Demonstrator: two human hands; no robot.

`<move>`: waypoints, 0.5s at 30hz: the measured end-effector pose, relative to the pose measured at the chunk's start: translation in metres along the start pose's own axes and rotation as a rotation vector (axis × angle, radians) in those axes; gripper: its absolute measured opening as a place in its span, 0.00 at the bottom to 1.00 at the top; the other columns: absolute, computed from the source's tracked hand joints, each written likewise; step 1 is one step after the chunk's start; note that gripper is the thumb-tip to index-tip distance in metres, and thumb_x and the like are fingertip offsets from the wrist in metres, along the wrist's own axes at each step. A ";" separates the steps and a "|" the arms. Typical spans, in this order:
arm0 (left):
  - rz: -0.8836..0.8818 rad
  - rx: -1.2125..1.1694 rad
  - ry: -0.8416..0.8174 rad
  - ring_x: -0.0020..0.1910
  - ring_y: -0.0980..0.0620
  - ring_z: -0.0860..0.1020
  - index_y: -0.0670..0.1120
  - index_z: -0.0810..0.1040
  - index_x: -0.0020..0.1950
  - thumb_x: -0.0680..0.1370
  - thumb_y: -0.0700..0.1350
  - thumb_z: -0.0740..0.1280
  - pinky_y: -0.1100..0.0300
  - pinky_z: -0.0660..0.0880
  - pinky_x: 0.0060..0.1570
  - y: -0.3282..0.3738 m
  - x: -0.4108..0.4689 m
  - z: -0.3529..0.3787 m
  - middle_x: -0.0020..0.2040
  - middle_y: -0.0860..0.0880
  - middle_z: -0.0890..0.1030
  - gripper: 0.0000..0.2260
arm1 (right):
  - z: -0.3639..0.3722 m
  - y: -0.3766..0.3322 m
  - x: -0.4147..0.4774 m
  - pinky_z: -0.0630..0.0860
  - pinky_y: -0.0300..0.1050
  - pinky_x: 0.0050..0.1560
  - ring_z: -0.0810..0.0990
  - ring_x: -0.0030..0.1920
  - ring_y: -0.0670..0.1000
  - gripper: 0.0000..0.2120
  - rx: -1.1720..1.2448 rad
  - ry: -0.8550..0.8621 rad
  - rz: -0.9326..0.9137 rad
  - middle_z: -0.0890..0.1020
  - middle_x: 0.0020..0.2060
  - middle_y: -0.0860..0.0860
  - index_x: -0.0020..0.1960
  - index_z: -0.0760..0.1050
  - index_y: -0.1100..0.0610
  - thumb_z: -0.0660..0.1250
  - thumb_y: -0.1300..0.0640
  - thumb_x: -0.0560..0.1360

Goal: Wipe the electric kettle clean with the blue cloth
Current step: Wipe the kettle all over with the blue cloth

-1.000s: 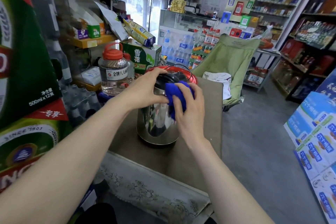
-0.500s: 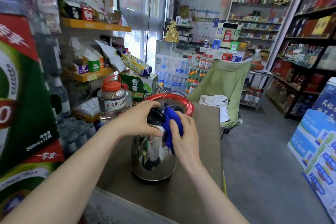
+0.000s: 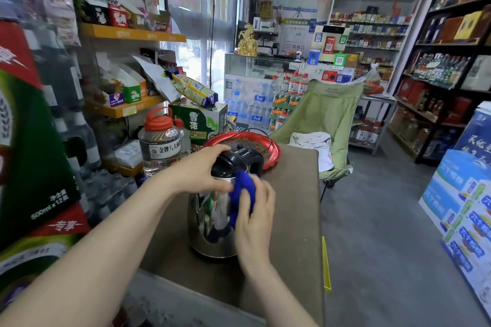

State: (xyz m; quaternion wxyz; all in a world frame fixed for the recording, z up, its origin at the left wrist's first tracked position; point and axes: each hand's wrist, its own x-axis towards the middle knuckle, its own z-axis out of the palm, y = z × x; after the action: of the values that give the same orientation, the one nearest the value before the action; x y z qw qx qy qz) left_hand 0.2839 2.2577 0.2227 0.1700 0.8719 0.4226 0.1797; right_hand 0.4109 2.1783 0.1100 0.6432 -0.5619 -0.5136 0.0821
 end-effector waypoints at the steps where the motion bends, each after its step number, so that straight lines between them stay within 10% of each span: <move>1: 0.000 -0.003 0.000 0.64 0.53 0.72 0.51 0.60 0.77 0.68 0.57 0.76 0.59 0.70 0.61 0.000 -0.001 0.000 0.70 0.50 0.71 0.42 | 0.000 -0.001 0.013 0.64 0.37 0.66 0.70 0.65 0.44 0.18 0.014 -0.010 -0.004 0.72 0.64 0.48 0.69 0.72 0.51 0.55 0.50 0.82; 6: -0.008 -0.011 -0.008 0.69 0.51 0.69 0.52 0.56 0.79 0.70 0.60 0.74 0.53 0.68 0.67 -0.001 -0.007 0.003 0.74 0.50 0.67 0.43 | -0.005 0.048 0.009 0.67 0.42 0.55 0.75 0.64 0.57 0.16 0.044 -0.016 0.416 0.77 0.61 0.54 0.71 0.69 0.50 0.56 0.55 0.84; 15: 0.025 -0.010 -0.019 0.71 0.51 0.66 0.49 0.56 0.79 0.73 0.54 0.73 0.59 0.64 0.67 0.005 -0.009 0.001 0.75 0.48 0.65 0.40 | -0.014 0.001 0.017 0.65 0.34 0.65 0.72 0.64 0.44 0.16 -0.016 -0.076 -0.030 0.75 0.64 0.46 0.69 0.73 0.50 0.60 0.54 0.82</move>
State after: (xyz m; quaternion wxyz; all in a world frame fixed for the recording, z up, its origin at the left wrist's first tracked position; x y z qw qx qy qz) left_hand 0.2822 2.2477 0.2228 0.1761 0.8779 0.4092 0.1756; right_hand 0.4297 2.1813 0.1209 0.6199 -0.5558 -0.5466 0.0897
